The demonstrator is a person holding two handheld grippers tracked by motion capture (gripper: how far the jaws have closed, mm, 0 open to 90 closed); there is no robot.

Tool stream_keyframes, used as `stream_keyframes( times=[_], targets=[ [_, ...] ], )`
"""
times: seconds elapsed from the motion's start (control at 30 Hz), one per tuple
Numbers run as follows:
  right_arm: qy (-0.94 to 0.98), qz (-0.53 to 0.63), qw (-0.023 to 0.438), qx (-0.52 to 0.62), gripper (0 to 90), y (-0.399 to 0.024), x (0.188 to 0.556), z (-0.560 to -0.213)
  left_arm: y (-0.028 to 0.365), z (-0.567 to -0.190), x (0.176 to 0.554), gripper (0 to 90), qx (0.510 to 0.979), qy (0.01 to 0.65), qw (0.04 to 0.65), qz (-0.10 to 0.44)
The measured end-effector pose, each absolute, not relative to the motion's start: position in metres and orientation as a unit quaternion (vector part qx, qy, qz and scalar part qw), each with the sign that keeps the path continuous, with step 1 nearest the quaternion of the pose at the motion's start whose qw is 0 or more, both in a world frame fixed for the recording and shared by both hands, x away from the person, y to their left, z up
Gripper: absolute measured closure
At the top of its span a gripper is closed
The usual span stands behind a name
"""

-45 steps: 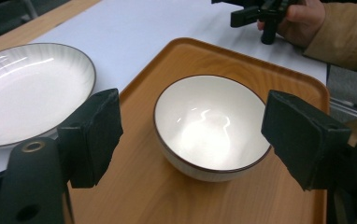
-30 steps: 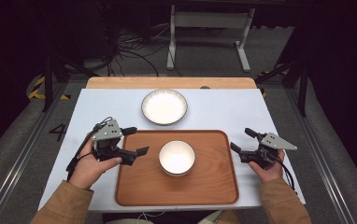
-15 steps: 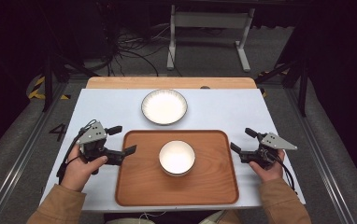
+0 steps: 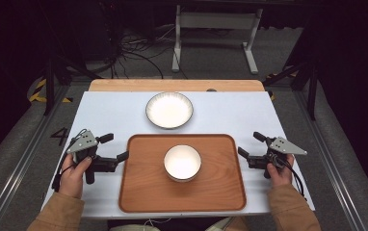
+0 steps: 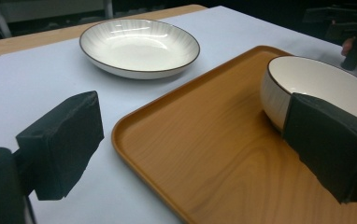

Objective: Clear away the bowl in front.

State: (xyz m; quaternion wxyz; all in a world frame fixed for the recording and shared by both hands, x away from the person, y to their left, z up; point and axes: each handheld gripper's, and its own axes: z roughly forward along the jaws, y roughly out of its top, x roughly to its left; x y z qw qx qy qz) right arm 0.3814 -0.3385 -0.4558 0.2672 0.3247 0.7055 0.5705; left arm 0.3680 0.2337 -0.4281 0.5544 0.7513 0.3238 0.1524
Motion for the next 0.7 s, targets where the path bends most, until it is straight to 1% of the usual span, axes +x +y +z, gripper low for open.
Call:
stream_keyframes(
  times=[0.33, 0.7],
  targets=[
    [0.703, 0.574, 0.269, 0.322, 7.6, -0.339, 0.380, -0.456, 0.241, -0.447, 0.370, 5.7, 0.741, 0.342, 0.554, 0.164],
    [0.702, 0.575, 0.271, 0.320, 7.6, -0.339, 0.380, -0.456, 0.239, -0.458, 0.370, 5.8, 0.747, 0.345, 0.541, 0.174]
  ],
)
